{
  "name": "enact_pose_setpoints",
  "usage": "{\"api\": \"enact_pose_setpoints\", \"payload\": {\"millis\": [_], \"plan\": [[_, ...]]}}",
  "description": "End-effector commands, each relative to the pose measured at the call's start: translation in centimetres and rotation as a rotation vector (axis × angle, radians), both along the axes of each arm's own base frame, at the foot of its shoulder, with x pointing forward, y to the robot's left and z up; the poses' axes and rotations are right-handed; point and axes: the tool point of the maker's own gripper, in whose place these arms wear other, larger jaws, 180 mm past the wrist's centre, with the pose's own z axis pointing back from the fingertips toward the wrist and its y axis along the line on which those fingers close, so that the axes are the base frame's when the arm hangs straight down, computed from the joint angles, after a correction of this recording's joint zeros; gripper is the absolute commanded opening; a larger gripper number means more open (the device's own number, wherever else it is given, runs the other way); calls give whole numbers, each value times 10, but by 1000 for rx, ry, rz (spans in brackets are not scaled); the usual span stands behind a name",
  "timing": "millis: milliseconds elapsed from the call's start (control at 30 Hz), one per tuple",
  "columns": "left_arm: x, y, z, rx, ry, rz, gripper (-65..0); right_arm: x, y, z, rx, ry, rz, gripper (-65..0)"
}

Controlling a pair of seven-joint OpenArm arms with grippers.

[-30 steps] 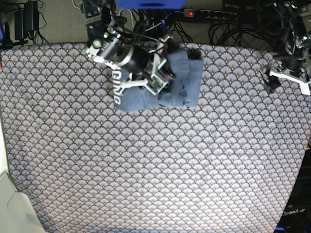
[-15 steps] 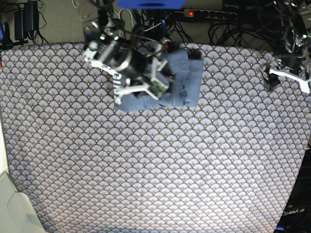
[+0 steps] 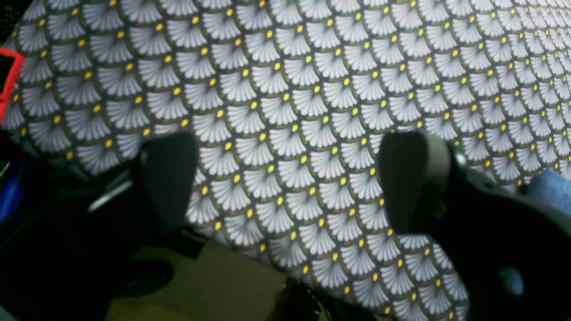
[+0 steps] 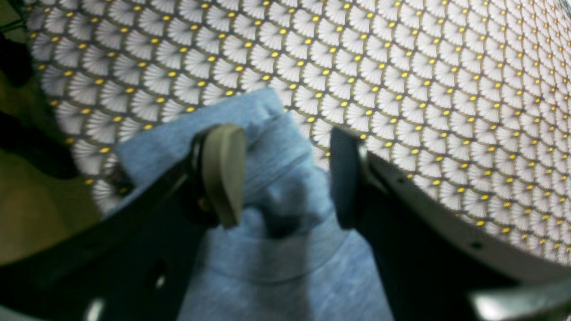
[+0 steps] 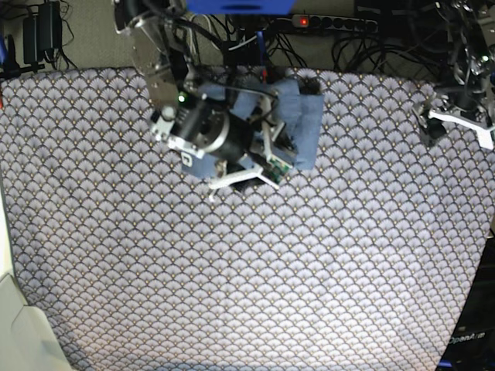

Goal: Fold the T-shirt properly
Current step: 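Grasp the folded bundle edge with the right gripper and fold it over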

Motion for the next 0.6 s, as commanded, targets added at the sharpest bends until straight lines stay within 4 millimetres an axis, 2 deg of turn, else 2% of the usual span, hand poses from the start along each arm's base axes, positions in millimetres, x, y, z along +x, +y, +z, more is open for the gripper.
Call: {"api": "enact_pose_setpoints", "payload": {"millis": [0,267,567], "plan": [[6,3,12,25,-37,-11,-17,8,4,12,33,-36,8,-332],[7,3,13,26,-41,-9,-17,9,3,-12,3,24,15,-332],[7,4,14,27,-43,-8,-17,8,-1,-17,-11,31,15,-340]]}}
